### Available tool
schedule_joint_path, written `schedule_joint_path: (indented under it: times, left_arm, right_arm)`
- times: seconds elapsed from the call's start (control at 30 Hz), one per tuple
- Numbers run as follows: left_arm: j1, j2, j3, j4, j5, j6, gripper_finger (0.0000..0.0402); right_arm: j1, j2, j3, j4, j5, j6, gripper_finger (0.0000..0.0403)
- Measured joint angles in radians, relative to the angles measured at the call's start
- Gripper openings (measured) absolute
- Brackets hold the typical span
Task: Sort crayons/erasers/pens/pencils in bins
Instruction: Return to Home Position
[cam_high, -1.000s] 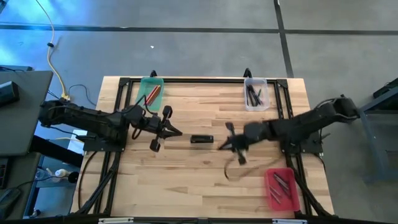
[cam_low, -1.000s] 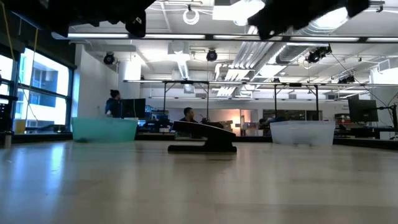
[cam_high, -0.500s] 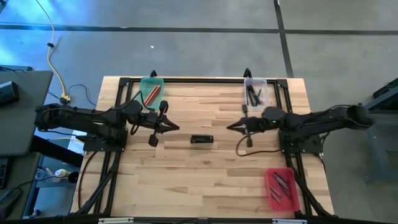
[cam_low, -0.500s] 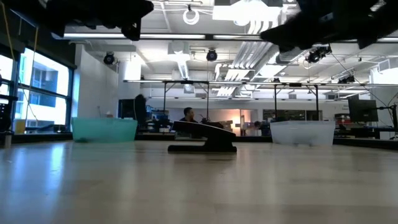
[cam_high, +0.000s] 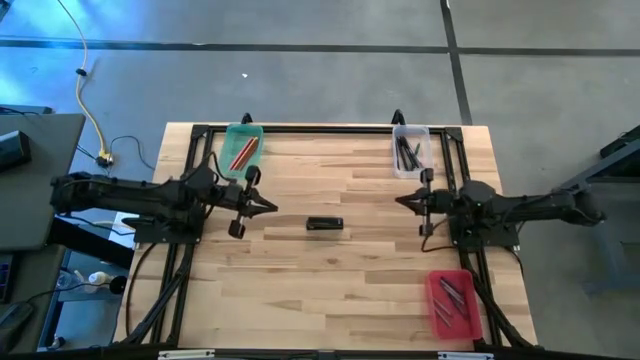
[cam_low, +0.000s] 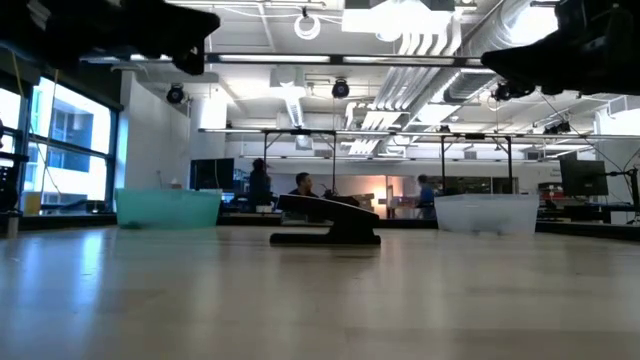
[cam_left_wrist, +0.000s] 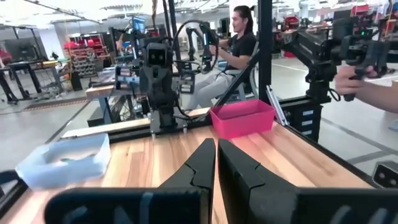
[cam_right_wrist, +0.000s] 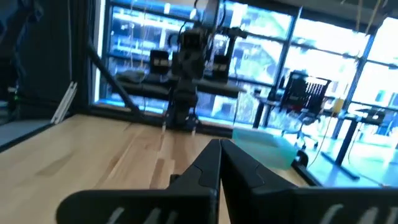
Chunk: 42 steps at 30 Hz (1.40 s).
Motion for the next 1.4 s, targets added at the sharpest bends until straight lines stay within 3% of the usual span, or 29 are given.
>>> schedule_joint_path:
  times: [0.37, 0.57, 1.03, 1.2, 1.4]
  left_arm:
    - [0.069, -0.194, -0.132, 0.009, 0.015, -0.059, 0.001]
    - [0.086, -0.347, -0.172, -0.09, 0.02, -0.066, 0.001]
    - [0.087, -0.688, -0.216, -0.337, -0.013, -0.065, 0.001]
    - [0.087, -0.824, -0.216, -0.489, -0.075, -0.054, 0.001]
    - [0.1, -0.828, -0.218, -0.531, -0.099, -0.036, 0.001]
  right_arm:
    - [0.0, -0.287, -0.034, -0.239, 0.046, 0.027, 0.0]
    - [0.0, -0.403, -0.033, -0.329, 0.058, 0.025, 0.0]
    - [0.0, -0.407, -0.032, -0.38, 0.079, 0.025, 0.0]
    - [0.0, -0.407, -0.032, -0.38, 0.08, 0.014, 0.0]
    - [0.0, -0.408, -0.032, -0.373, 0.095, -0.003, 0.0]
